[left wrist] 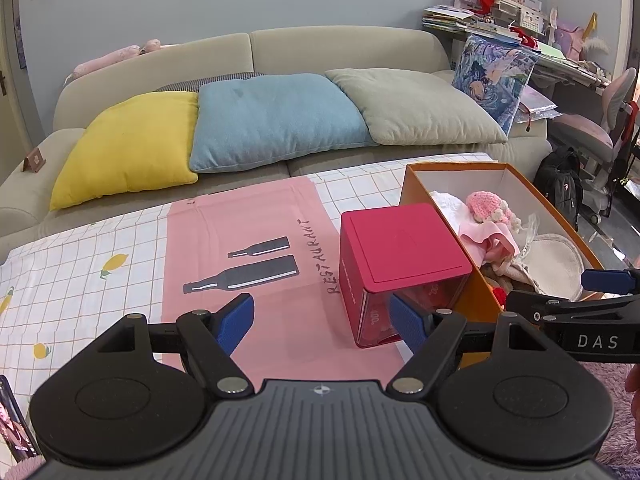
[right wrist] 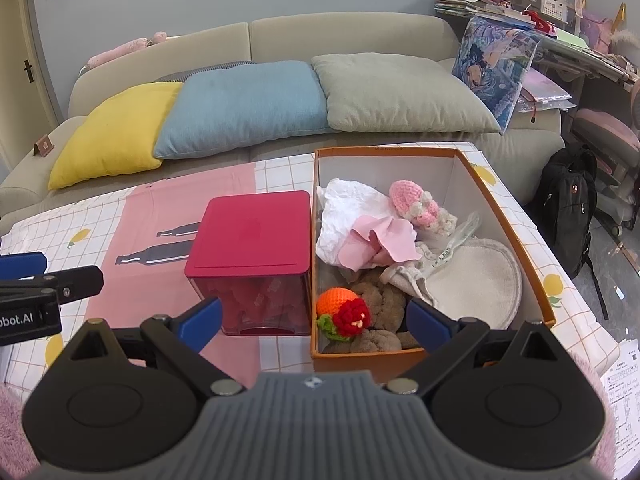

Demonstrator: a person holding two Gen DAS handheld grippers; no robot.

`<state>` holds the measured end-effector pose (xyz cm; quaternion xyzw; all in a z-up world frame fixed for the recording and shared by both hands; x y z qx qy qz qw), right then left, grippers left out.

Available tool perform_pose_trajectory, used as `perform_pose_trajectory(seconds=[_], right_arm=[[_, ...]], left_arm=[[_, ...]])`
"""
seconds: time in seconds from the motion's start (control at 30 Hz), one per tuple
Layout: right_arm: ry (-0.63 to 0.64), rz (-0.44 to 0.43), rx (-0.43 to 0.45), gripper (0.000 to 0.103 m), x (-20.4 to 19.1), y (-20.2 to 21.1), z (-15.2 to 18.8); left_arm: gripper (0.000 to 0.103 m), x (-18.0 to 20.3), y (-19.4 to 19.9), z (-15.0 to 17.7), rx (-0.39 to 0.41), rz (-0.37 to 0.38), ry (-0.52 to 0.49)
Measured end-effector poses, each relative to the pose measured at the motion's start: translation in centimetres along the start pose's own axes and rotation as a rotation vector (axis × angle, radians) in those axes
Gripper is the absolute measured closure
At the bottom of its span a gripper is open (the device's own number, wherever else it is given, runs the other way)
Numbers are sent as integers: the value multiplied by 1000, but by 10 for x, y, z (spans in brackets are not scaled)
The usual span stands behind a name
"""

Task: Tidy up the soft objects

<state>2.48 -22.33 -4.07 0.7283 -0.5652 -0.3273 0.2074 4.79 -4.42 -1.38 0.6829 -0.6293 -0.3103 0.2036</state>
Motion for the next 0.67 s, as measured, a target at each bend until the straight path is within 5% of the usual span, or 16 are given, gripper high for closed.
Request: perform_pose_trajectory(seconds=[0.67], right_arm=[[5,-4,-8,6,-2,-3,3]], left_arm=[[13,-1,-1,2,-3,1,3]])
Point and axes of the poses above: each gripper's, at about its wrist camera, not at the fingertips, and y roughly against the way its jaws point, x to its right, z to its underside, the point moved 4 cm from there along -y, roughly the way its jaws point, and after that the axes turned 12 degrees about -z, right-handed, at the moved point
